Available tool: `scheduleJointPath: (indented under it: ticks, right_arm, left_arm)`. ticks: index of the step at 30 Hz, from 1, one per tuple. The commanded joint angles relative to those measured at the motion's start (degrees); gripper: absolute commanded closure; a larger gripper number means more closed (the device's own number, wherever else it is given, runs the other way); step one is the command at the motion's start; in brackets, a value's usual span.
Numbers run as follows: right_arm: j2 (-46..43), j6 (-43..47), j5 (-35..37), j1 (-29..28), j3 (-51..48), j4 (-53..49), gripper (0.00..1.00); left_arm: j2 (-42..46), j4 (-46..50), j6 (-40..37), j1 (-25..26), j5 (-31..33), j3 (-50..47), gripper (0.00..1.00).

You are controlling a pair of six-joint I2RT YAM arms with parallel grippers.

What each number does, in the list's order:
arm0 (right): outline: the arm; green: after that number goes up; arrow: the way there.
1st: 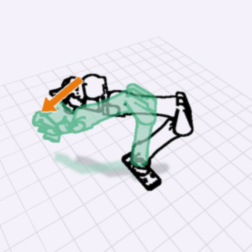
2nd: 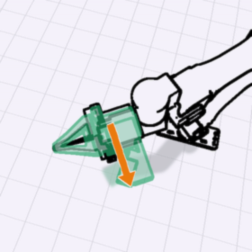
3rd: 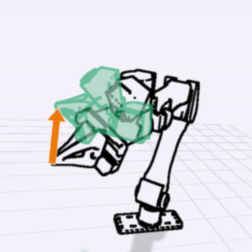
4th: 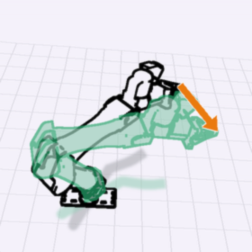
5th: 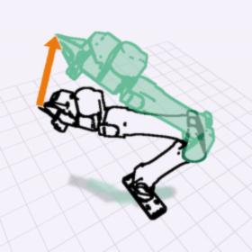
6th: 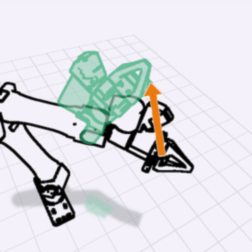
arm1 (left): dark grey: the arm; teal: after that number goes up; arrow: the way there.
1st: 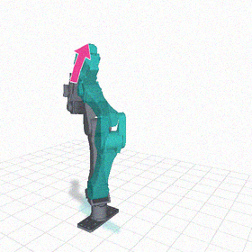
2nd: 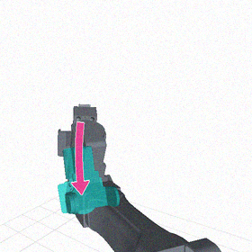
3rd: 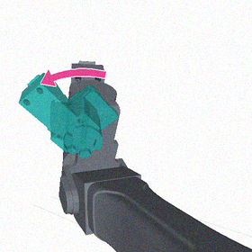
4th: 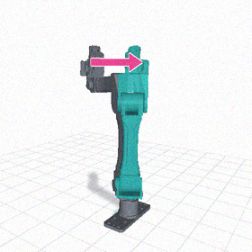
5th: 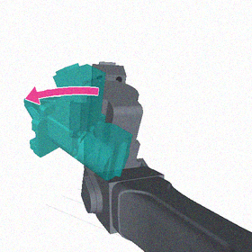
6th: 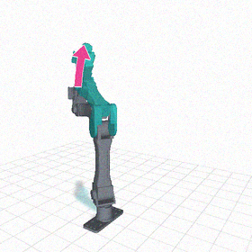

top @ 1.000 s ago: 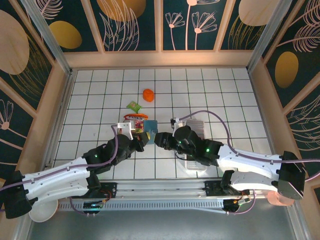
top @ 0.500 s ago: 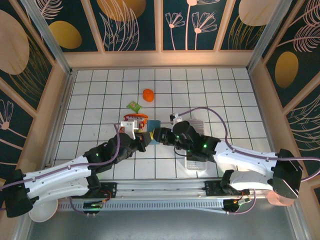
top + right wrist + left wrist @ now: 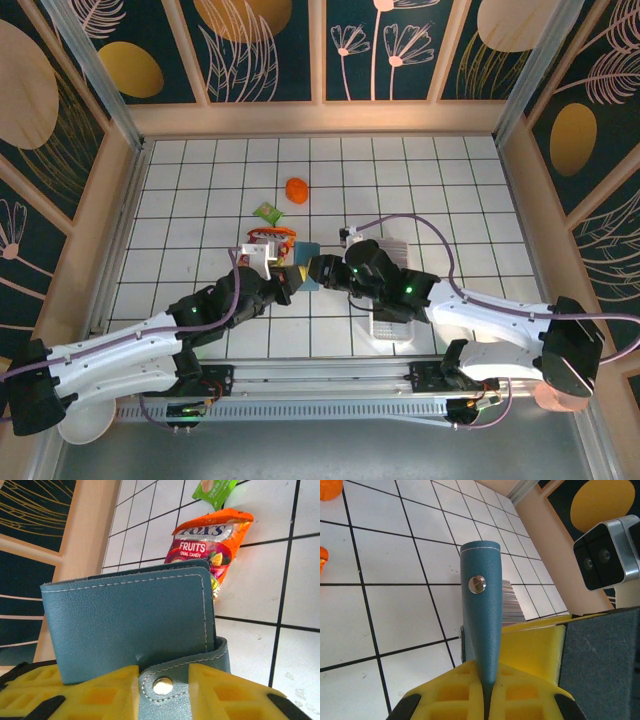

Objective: Put the credit cards into the card holder

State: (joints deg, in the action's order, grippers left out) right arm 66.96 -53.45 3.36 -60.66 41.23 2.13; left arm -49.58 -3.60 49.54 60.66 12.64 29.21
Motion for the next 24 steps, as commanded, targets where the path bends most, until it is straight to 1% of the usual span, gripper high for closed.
scheduleJointPath:
  ticks: [1,5,9,11,12,19,24]
  right_arm:
    - [1.59,-1.02,2.81,0.82,-0.14,-7.07,0.75]
    - [1.86,-1.79,4.02,0.84,-0.67,-8.82,0.79]
    - [2.52,-1.99,4.2,0.9,-0.62,-9.49,0.88]
    - [2.82,-1.9,4.48,0.84,-0.31,-10.05,0.96]
    - [2.95,-1.92,4.59,0.85,-0.19,-10.28,0.97]
    - [2.65,-1.73,5.69,0.9,0.25,-11.07,1.0]
    - [2.17,-1.41,6.05,0.95,-0.21,-11.73,1.0]
  left_arm:
    - [2.6,-4.69,-0.06,0.26,-0.17,0.56,1.0]
    - [2.39,-4.4,0.19,0.28,-0.1,0.41,1.0]
    - [1.95,-4.5,0.21,0.33,0.09,0.41,1.0]
    - [1.87,-4.36,0.32,0.3,0.17,0.36,1.0]
    - [1.92,-4.4,0.43,0.33,0.09,0.33,1.0]
    - [1.16,-3.13,1.64,0.31,0.54,-0.49,1.0]
    - [0.81,-2.21,5.44,0.31,0.07,-2.8,1.0]
